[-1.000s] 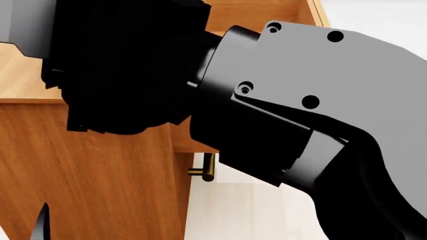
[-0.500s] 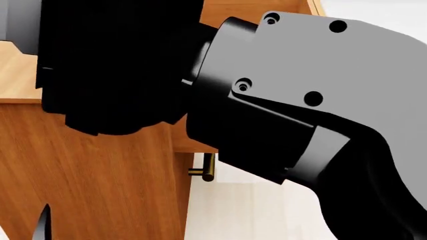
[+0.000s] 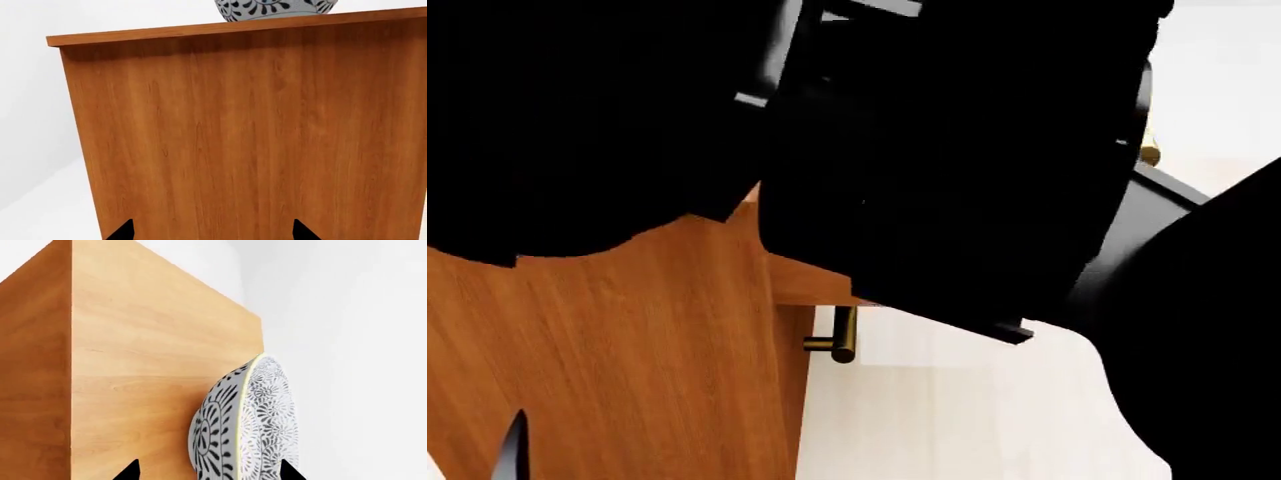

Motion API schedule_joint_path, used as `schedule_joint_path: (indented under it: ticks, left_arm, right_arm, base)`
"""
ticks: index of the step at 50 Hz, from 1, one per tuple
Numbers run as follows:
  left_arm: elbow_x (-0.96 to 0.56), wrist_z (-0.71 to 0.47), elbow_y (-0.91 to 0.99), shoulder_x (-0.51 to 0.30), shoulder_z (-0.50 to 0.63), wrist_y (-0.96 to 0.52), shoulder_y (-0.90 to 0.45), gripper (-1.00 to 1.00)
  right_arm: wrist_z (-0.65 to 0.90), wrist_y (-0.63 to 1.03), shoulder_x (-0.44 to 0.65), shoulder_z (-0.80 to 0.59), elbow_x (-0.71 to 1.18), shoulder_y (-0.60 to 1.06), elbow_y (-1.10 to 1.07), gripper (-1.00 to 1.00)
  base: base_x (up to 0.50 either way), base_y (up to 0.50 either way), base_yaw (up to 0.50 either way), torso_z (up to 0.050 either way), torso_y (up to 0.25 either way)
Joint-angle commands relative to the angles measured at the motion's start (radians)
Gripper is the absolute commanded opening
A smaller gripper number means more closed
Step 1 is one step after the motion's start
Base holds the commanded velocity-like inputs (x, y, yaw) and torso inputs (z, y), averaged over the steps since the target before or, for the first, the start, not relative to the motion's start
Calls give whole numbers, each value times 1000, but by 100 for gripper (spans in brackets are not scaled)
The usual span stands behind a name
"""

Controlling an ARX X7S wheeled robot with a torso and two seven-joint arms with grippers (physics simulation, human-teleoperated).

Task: Put the bowl on top of the cabinet.

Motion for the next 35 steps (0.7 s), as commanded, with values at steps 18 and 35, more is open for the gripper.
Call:
schedule_joint_path:
  ticks: [18,35]
  left_arm:
    - [12,-3,84,-25,1,36,77,100]
    - [58,4,14,-12,68,22,24,100]
  right_arm:
    - [-1189,475,-1,396,-1445,152,-187,100]
    - [-1189,557,618,439,-1534,152,-352,100]
  base:
    - [0,0,0,0,0]
    - [0,0,0,0,0]
